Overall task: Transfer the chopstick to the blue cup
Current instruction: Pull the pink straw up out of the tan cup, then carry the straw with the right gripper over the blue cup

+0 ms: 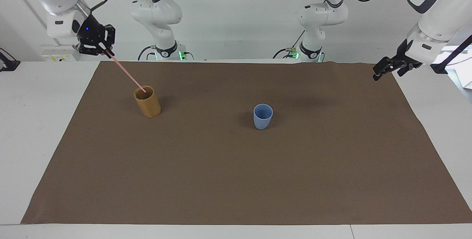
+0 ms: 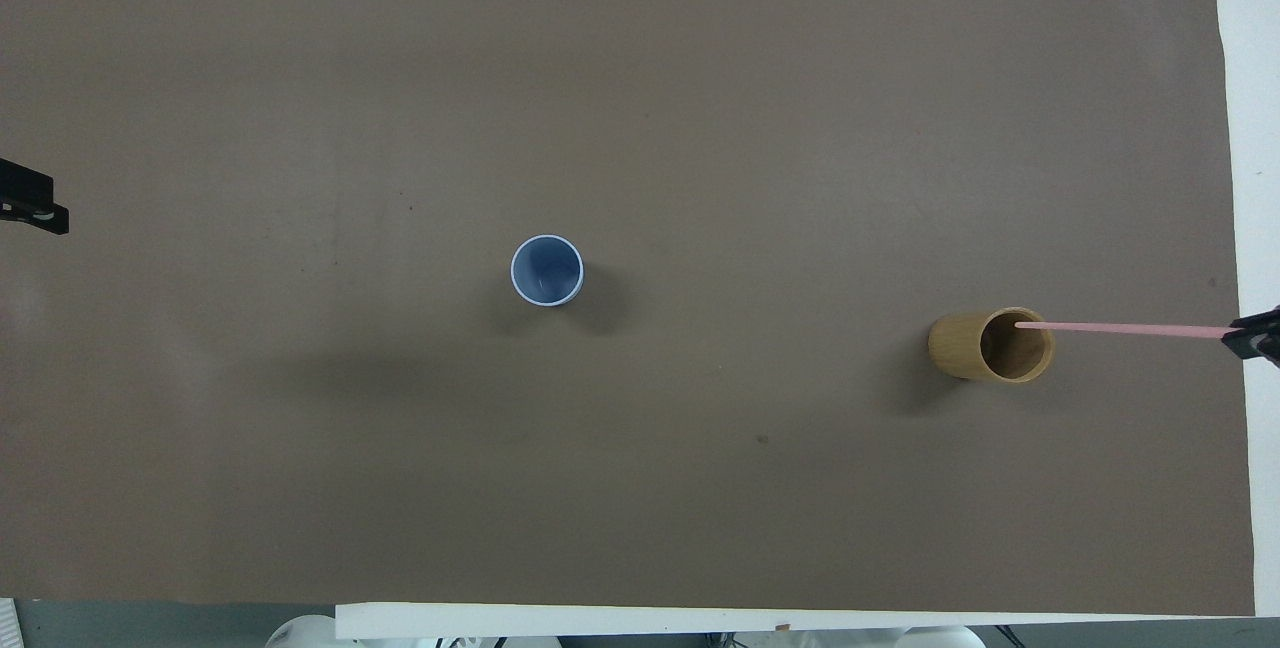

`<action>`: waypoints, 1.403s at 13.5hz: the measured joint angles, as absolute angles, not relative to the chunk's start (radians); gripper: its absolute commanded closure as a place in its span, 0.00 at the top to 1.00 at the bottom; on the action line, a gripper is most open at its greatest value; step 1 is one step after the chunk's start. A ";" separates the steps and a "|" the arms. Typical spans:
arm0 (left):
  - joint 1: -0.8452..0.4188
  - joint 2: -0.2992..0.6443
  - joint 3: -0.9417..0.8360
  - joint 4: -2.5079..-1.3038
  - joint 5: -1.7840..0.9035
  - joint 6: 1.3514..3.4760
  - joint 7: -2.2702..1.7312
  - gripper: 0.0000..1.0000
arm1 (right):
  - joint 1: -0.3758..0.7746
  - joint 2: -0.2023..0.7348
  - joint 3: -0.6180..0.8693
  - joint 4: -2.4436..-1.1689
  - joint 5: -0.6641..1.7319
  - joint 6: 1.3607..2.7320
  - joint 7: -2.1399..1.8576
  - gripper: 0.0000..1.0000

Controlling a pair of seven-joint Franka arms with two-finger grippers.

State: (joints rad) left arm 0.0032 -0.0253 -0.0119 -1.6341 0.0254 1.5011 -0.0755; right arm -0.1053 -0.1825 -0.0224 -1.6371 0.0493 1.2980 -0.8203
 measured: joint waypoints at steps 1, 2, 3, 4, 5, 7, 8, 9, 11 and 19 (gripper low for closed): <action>0.003 -0.025 -0.012 -1.634 0.025 1.501 -0.076 1.00 | -0.087 -0.167 -0.021 -1.570 0.059 1.259 -0.764 0.00; 0.003 -0.025 -0.012 -1.634 0.025 1.501 -0.076 1.00 | -0.059 -0.146 -0.019 -1.514 0.082 1.231 -0.686 0.00; 0.003 -0.025 -0.012 -1.634 0.025 1.501 -0.076 1.00 | -0.016 -0.124 -0.016 -1.473 0.119 1.219 -0.574 0.00; 0.003 -0.025 -0.012 -1.634 0.025 1.501 -0.076 1.00 | 0.043 -0.103 -0.012 -1.448 0.153 1.226 -0.438 0.00; 0.003 -0.025 -0.012 -1.634 0.025 1.501 -0.076 1.00 | 0.107 -0.085 -0.007 -1.437 0.174 1.250 -0.306 0.00; 0.003 -0.025 -0.012 -1.634 0.025 1.501 -0.076 1.00 | 0.242 -0.060 0.000 -1.437 0.202 1.335 -0.071 0.00; 0.003 -0.025 -0.012 -1.634 0.025 1.501 -0.076 1.00 | 0.301 -0.046 0.003 -1.437 0.226 1.381 0.029 0.00; 0.003 -0.025 -0.012 -1.634 0.025 1.501 -0.076 1.00 | 0.348 -0.032 0.005 -1.438 0.253 1.427 0.117 0.00; 0.003 -0.025 -0.012 -1.634 0.025 1.501 -0.076 1.00 | 0.436 0.014 0.005 -1.440 0.295 1.545 0.278 0.00; 0.003 -0.025 -0.012 -1.634 0.025 1.501 -0.076 1.00 | 0.599 0.157 0.003 -1.530 0.299 1.791 0.469 0.00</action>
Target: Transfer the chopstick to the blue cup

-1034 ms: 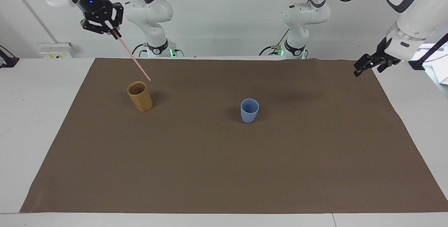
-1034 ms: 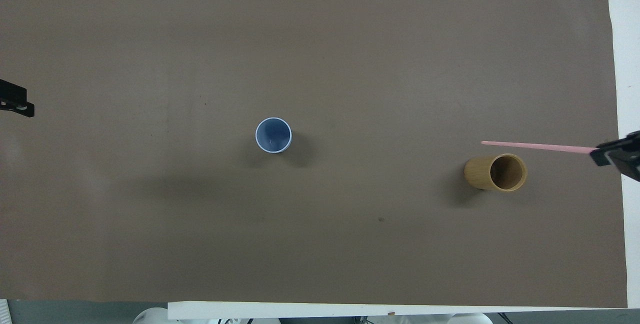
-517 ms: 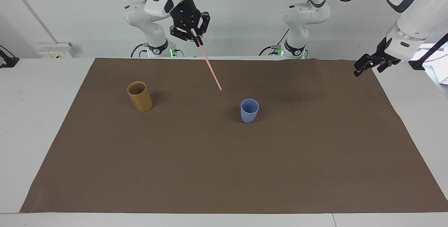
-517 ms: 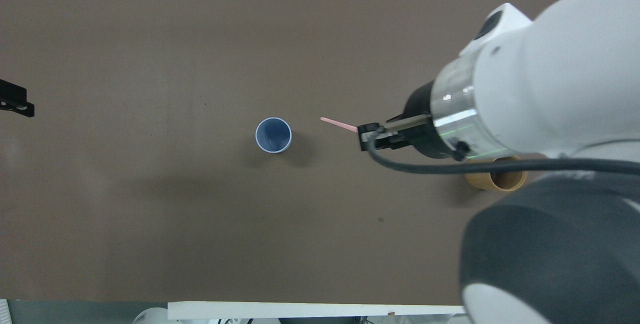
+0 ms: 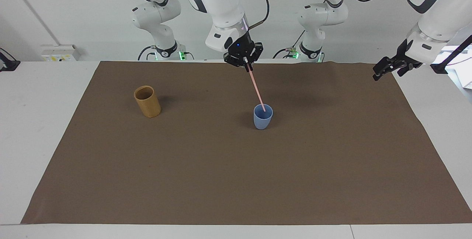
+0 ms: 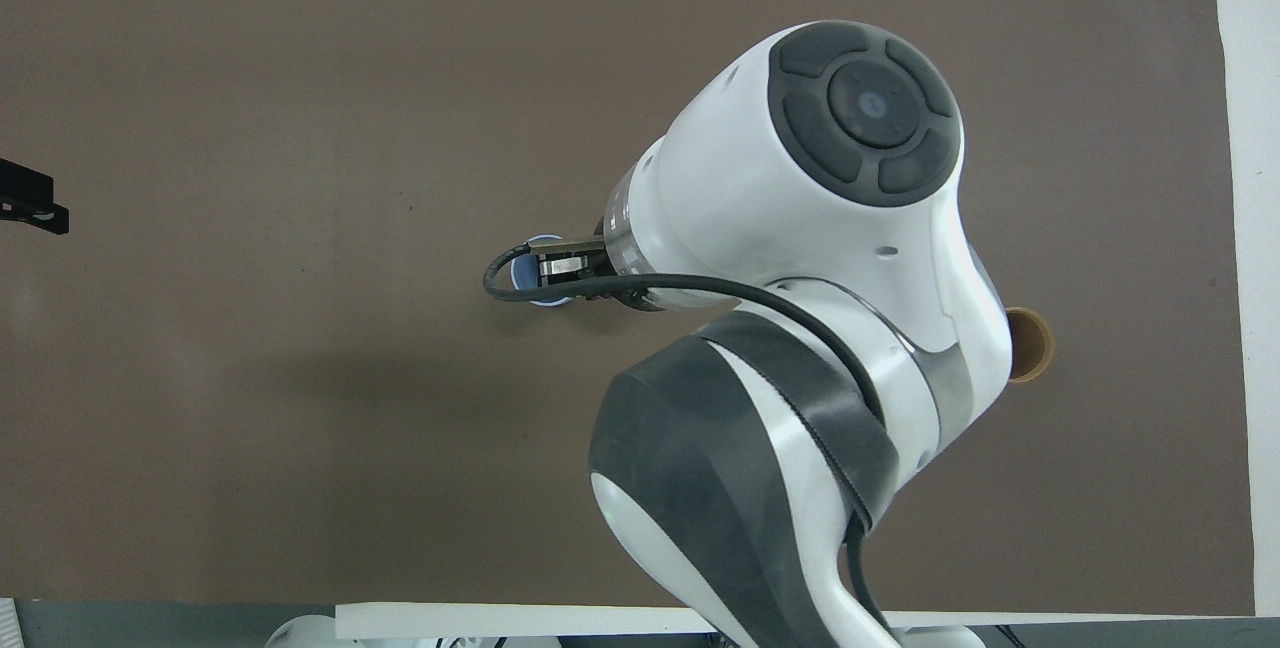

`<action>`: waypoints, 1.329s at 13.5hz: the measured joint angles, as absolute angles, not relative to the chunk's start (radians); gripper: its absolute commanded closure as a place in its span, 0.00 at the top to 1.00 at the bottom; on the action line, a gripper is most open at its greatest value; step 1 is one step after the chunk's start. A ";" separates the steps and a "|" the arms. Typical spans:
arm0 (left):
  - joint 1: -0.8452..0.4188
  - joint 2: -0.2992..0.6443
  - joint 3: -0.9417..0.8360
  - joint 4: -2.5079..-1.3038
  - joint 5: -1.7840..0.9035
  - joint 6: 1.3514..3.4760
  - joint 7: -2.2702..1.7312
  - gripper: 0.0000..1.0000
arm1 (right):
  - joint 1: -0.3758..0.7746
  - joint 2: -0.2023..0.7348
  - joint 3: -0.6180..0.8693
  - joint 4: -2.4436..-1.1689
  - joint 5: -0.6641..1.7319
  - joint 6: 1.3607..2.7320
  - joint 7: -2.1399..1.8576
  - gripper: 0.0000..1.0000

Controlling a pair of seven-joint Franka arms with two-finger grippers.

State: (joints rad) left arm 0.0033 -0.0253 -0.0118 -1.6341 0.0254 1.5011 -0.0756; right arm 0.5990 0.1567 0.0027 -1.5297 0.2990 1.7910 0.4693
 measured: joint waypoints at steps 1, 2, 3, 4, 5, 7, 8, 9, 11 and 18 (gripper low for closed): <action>0.003 -0.025 -0.012 -1.634 0.025 1.501 -0.076 1.00 | 0.613 0.156 0.003 -1.546 0.299 1.792 0.472 0.00; 0.003 -0.025 -0.012 -1.634 0.025 1.501 -0.076 1.00 | 0.623 0.154 0.003 -1.557 0.299 1.792 0.477 0.00; 0.003 -0.025 -0.012 -1.634 0.025 1.501 -0.076 1.00 | 0.628 0.152 0.003 -1.568 0.299 1.793 0.481 0.00; 0.003 -0.025 -0.012 -1.634 0.025 1.501 -0.076 1.00 | 0.628 0.147 0.002 -1.583 0.299 1.794 0.481 0.00; 0.003 -0.025 -0.012 -1.634 0.025 1.501 -0.076 1.00 | 0.628 0.141 0.001 -1.598 0.299 1.797 0.481 0.00; 0.003 -0.025 -0.012 -1.634 0.025 1.501 -0.076 1.00 | 0.628 0.125 -0.001 -1.641 0.299 1.849 0.481 0.06; 0.003 -0.025 -0.012 -1.634 0.025 1.501 -0.076 1.00 | 0.629 0.116 -0.001 -1.668 0.299 1.885 0.481 0.20; 0.003 -0.025 -0.012 -1.634 0.025 1.501 -0.076 1.00 | 0.628 0.109 -0.001 -1.690 0.299 1.908 0.481 0.61; 0.003 -0.025 -0.012 -1.634 0.025 1.501 -0.076 1.00 | 0.625 0.103 -0.003 -1.702 0.299 1.925 0.481 1.00; 0.003 -0.025 -0.012 -1.634 0.025 1.501 -0.076 1.00 | 0.462 0.098 -0.020 -1.514 0.140 1.836 0.450 1.00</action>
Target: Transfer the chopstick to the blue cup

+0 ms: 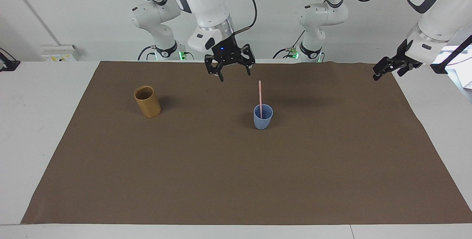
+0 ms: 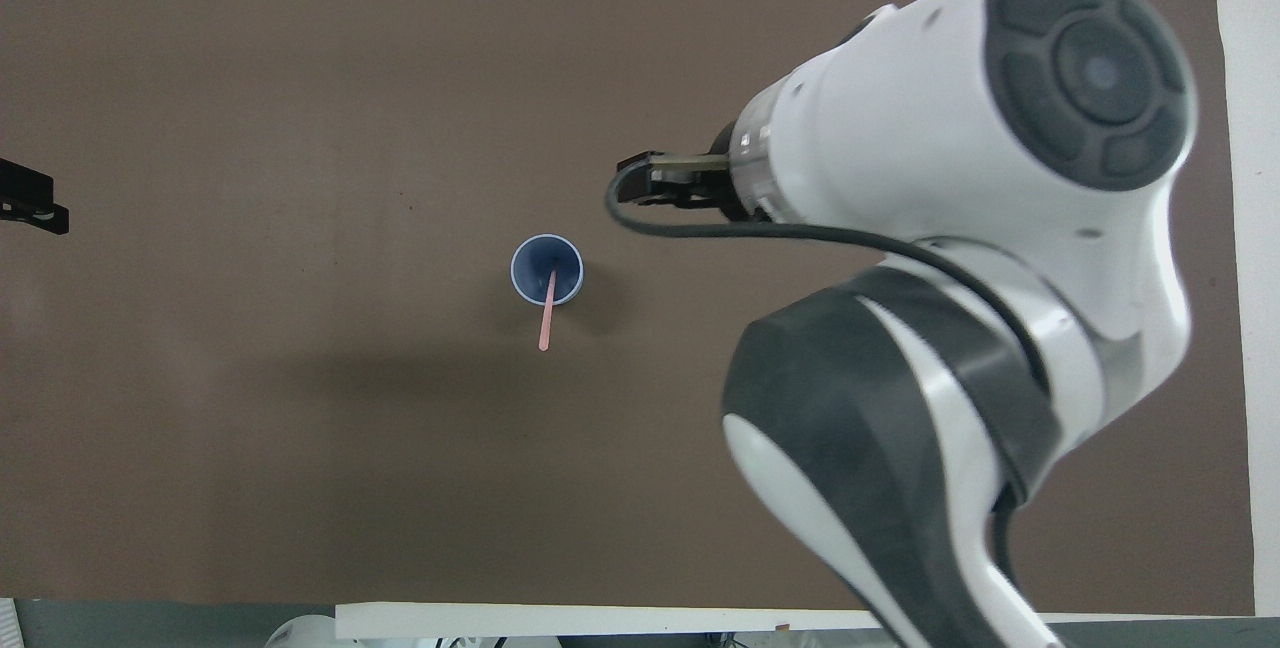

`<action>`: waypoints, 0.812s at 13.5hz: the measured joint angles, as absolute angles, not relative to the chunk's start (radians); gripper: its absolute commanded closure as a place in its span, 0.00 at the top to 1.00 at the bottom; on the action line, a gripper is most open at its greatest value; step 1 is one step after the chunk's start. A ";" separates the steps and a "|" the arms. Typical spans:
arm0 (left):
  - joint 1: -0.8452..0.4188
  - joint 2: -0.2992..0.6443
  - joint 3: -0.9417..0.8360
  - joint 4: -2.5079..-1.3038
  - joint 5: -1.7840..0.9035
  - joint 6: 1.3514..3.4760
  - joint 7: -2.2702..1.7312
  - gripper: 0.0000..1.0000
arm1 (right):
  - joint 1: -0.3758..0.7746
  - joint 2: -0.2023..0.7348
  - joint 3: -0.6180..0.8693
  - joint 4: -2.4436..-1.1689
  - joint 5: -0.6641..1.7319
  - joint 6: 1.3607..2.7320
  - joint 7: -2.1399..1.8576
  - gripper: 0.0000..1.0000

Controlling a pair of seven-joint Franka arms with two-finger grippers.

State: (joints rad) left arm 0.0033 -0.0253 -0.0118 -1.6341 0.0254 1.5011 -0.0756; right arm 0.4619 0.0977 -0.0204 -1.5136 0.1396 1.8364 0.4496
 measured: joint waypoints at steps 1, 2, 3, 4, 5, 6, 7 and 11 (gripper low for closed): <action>0.003 -0.025 -0.012 -1.634 0.025 1.501 -0.076 1.00 | 0.409 0.090 -0.025 -1.494 0.110 1.794 0.405 1.00; 0.003 -0.025 -0.012 -1.634 0.025 1.501 -0.076 1.00 | 0.348 0.073 -0.029 -1.478 0.082 1.737 0.351 1.00; 0.003 -0.025 -0.012 -1.634 0.025 1.501 -0.076 1.00 | 0.287 0.054 -0.034 -1.462 0.065 1.662 0.290 1.00; 0.003 -0.025 -0.012 -1.634 0.025 1.501 -0.076 1.00 | 0.231 0.035 -0.038 -1.444 0.049 1.580 0.229 1.00; 0.003 -0.025 -0.012 -1.634 0.025 1.501 -0.076 1.00 | 0.177 0.016 -0.040 -1.429 0.037 1.501 0.173 1.00; 0.003 -0.025 -0.012 -1.634 0.025 1.501 -0.076 1.00 | 0.124 0.000 -0.041 -1.419 0.029 1.438 0.120 1.00; 0.003 -0.025 -0.012 -1.634 0.025 1.501 -0.076 1.00 | 0.075 -0.012 -0.040 -1.414 0.025 1.397 0.069 1.00; 0.003 -0.025 -0.012 -1.634 0.025 1.501 -0.076 1.00 | -0.031 -0.026 -0.035 -1.430 -0.056 1.331 -0.118 1.00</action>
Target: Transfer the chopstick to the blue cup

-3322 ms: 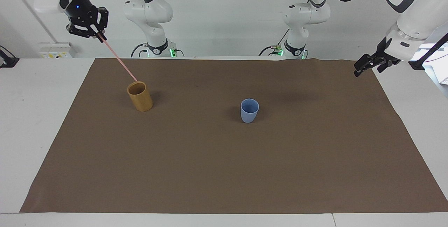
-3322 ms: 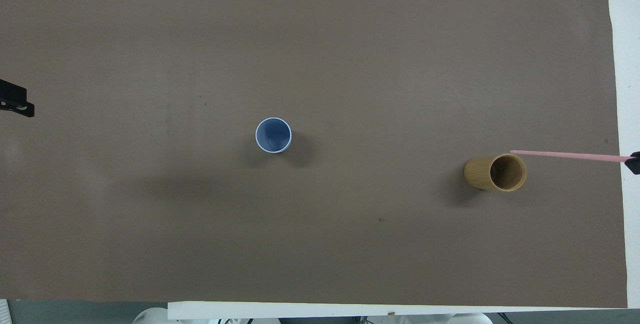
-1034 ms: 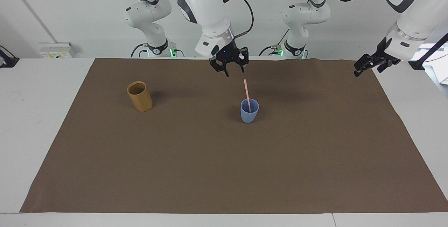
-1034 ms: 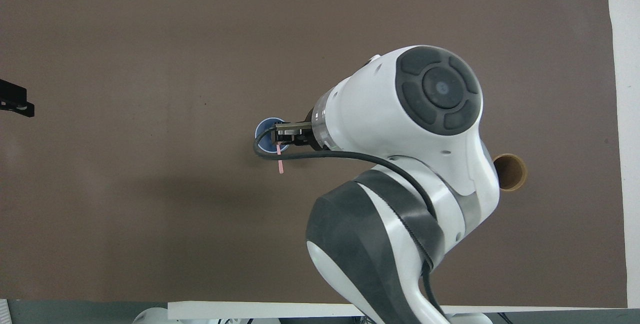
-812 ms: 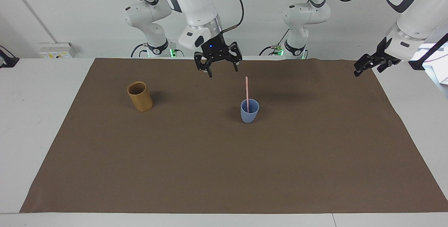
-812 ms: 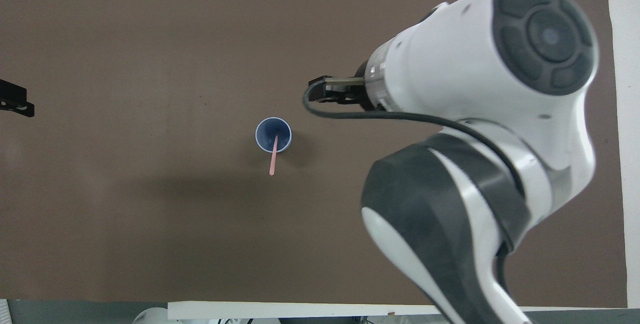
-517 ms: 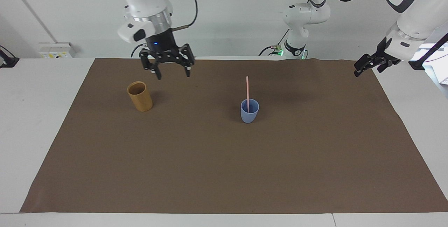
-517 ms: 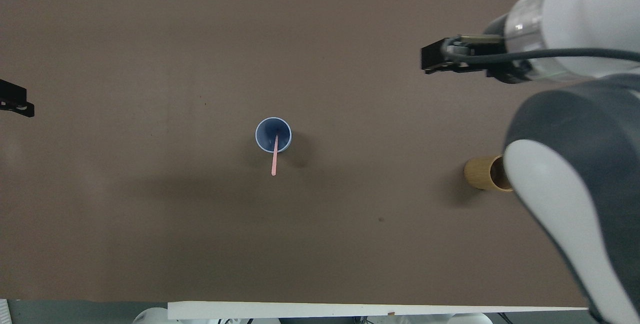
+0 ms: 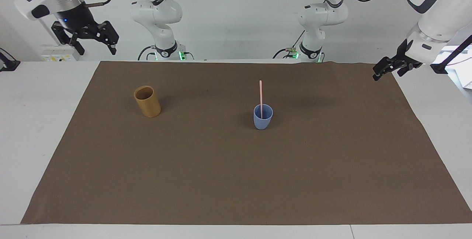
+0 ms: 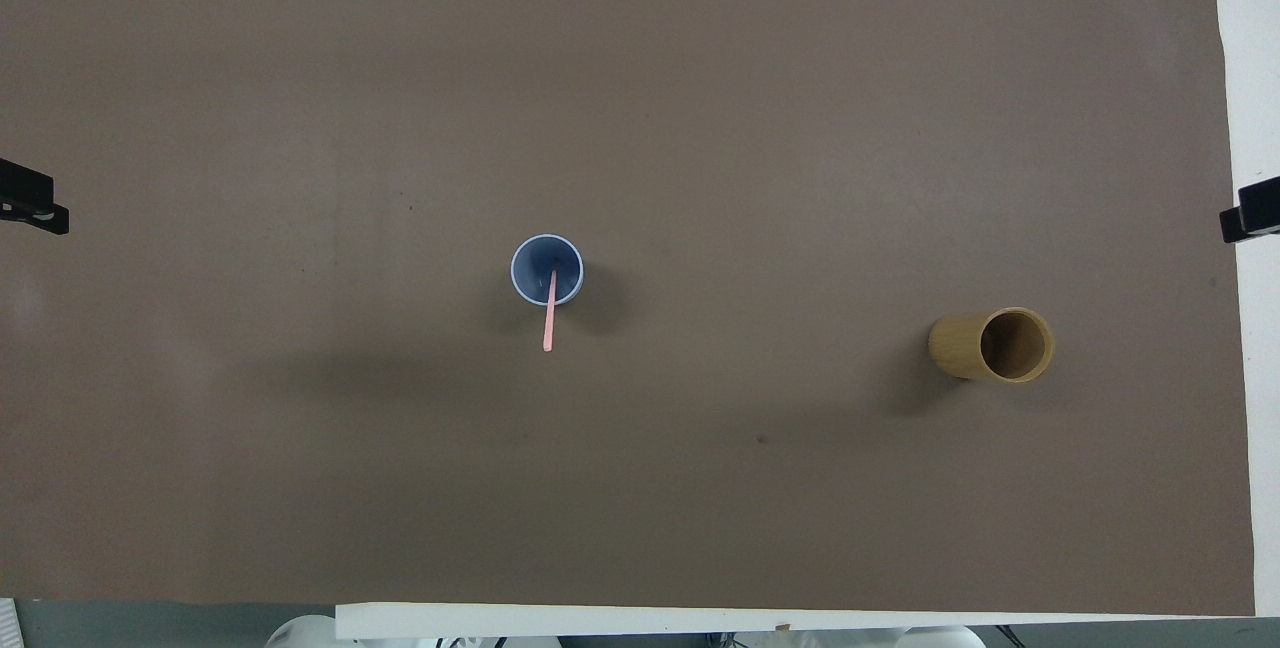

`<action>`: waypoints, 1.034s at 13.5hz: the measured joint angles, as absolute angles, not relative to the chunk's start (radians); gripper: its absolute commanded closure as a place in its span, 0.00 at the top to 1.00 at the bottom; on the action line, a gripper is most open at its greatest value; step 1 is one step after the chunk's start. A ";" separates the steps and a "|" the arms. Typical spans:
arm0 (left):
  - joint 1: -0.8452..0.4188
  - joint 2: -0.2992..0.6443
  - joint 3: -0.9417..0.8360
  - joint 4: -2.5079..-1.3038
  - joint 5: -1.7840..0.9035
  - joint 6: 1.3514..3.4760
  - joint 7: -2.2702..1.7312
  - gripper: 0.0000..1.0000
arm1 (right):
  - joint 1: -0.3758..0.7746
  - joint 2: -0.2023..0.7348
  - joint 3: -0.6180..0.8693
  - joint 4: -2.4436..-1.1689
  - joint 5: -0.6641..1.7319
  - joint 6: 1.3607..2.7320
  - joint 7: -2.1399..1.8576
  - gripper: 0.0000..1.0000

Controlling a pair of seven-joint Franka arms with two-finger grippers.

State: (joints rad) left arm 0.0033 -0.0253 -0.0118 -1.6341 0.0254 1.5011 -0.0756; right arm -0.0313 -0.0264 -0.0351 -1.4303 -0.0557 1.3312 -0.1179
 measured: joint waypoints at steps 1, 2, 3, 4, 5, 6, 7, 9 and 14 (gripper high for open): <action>0.003 -0.025 -0.012 -1.634 0.025 1.501 -0.076 1.00 | -0.032 -0.028 -0.030 -1.445 -0.064 1.331 -0.123 1.00; 0.003 -0.025 -0.012 -1.634 0.025 1.501 -0.076 1.00 | -0.035 -0.029 -0.024 -1.456 -0.067 1.331 -0.123 1.00; 0.003 -0.025 -0.012 -1.634 0.025 1.503 -0.076 1.00 | -0.044 -0.030 -0.011 -1.460 -0.067 1.331 -0.123 1.00; 0.003 -0.025 -0.012 -1.634 0.025 1.517 -0.076 1.00 | -0.056 -0.032 0.006 -1.463 -0.068 1.331 -0.123 1.00; 0.003 -0.025 -0.013 -1.634 0.025 1.542 -0.076 1.00 | -0.062 -0.035 0.017 -1.464 -0.068 1.331 -0.123 1.00; 0.001 -0.025 -0.014 -1.633 0.025 1.569 -0.074 1.00 | -0.063 -0.040 0.020 -1.467 -0.068 1.331 -0.123 1.00; 0.000 -0.026 -0.016 -1.623 0.025 1.578 -0.054 1.00 | -0.063 -0.047 0.021 -1.472 -0.068 1.331 -0.123 1.00; -0.005 -0.036 -0.019 -1.593 0.024 1.570 0.031 1.00 | -0.063 -0.056 0.021 -1.480 -0.068 1.331 -0.123 1.00; -0.009 -0.063 -0.031 -1.557 0.000 1.563 0.080 1.00 | -0.063 -0.060 0.021 -1.486 -0.068 1.331 -0.106 1.00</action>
